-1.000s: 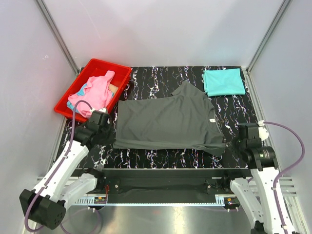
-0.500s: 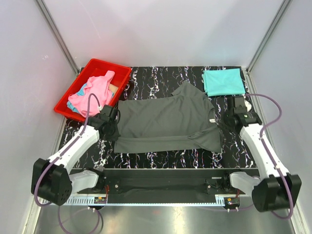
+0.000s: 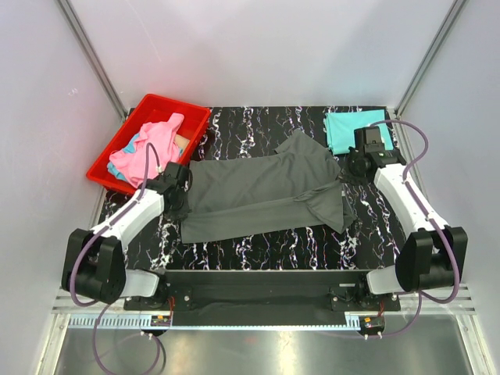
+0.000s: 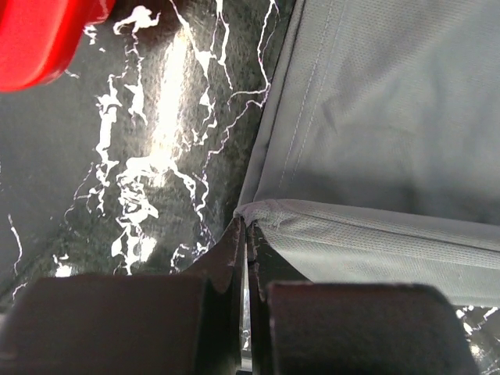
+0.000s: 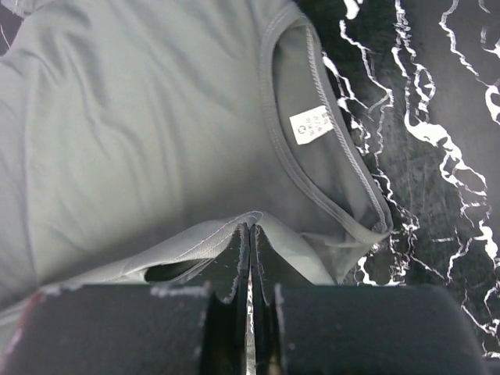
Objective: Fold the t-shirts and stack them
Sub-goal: Fold the tshirt
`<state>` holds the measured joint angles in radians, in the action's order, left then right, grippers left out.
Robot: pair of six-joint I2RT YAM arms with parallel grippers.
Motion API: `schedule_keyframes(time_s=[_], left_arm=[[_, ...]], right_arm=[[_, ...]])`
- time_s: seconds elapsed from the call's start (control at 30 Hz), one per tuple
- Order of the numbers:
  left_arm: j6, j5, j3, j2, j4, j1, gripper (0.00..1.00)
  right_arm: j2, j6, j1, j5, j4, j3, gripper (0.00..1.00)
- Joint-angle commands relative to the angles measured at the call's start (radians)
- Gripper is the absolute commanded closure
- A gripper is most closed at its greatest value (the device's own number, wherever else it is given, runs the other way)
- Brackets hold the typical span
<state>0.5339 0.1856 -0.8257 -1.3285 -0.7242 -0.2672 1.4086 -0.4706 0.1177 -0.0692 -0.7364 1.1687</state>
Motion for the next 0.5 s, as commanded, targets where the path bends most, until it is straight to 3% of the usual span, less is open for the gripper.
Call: schedule_keyframes(time_s=[0.0,0.17,0.47], left_arm=[[-0.026,-0.028,-0.055,-0.043,0.052,0.020,1.00],[-0.043,-0.041,-0.078,-0.037,0.019,0.023,1.00],[-0.069,-0.061,-0.009,0.138,-0.026,0.022,1.00]], right_arm=[[0.029,0.058,0.005,0.040,0.002,0.033,1.00],[-0.020,0.021,0.007,-0.033,-0.139,-0.026,1.00],[-0.407,-0.163,0.007,-0.026,-0.362,-0.155,1.00]])
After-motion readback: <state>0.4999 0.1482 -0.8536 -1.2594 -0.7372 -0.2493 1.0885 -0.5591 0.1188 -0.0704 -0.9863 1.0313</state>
